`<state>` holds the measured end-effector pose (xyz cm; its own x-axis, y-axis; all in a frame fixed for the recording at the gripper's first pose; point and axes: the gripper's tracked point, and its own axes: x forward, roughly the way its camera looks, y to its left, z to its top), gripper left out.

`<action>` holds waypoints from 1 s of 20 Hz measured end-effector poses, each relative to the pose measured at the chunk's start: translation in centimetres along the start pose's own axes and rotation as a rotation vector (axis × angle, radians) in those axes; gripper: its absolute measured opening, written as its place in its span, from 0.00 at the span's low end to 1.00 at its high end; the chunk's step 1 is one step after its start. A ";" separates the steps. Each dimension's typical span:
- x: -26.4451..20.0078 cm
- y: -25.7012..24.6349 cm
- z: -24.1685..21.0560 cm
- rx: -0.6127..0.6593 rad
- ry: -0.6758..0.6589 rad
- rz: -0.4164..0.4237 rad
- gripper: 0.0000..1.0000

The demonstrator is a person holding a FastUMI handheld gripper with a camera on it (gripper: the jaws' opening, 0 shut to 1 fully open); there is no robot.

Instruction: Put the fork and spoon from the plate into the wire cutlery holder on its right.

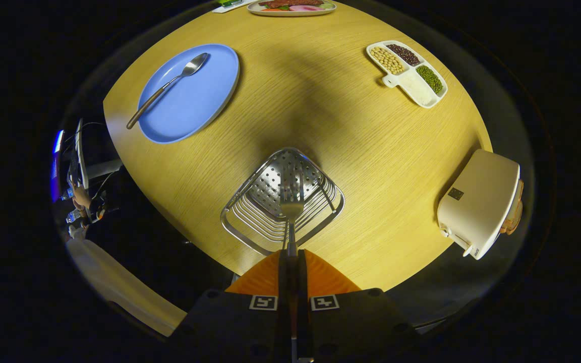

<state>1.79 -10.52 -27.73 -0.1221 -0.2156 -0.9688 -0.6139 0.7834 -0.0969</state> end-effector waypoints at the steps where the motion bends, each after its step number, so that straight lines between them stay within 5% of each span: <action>1: -0.1 -0.1 0.3 -0.006 -0.008 -0.003 0.11; 4: -0.8 0.3 0.9 0.002 -0.042 0.003 0.19; 7: -1.5 0.1 1.2 0.015 -0.084 0.001 0.60; 17: -7.9 2.6 2.4 0.183 -0.449 0.002 0.99; 20: -10.5 4.0 3.1 0.283 -0.592 0.032 0.99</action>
<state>3.10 -3.32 -18.62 0.3625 0.1045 -0.9261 -0.3787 0.9245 -0.0440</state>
